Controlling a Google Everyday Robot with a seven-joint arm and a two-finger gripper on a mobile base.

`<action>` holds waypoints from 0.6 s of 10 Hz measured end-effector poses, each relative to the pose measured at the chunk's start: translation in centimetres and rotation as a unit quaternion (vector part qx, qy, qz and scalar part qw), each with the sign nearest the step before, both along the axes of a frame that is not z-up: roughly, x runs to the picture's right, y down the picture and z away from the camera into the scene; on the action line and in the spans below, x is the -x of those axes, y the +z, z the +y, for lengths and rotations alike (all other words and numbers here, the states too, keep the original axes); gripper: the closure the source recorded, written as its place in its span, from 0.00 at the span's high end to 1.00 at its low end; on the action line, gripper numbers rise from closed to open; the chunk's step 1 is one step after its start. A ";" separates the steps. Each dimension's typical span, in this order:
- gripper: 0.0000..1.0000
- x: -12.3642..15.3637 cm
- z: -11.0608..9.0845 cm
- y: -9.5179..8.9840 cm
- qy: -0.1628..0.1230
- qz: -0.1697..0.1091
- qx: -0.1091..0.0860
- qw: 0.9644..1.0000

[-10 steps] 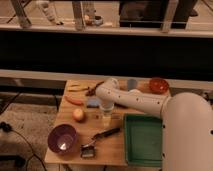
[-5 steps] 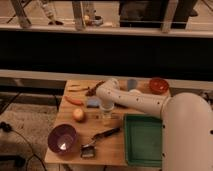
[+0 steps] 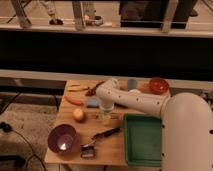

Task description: Place fork in purple bowl

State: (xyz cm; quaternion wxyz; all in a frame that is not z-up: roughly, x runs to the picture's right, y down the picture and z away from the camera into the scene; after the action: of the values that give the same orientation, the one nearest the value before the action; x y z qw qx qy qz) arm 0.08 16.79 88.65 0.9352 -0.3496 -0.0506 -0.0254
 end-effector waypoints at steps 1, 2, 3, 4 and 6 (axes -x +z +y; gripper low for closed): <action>0.58 0.0 0.0 0.0 0.000 0.000 0.000 1.000; 0.56 0.0 0.0 0.0 0.000 0.000 0.000 1.000; 0.52 0.0 0.0 0.0 0.000 0.000 0.000 1.000; 0.48 0.1 -0.1 0.0 -0.001 -0.001 -0.001 1.000; 0.39 0.2 -0.3 0.0 -0.006 -0.005 -0.003 1.000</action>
State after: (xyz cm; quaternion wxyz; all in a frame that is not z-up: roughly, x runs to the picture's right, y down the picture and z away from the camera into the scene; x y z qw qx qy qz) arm -0.14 16.53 88.69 0.9358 -0.3468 -0.0531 -0.0332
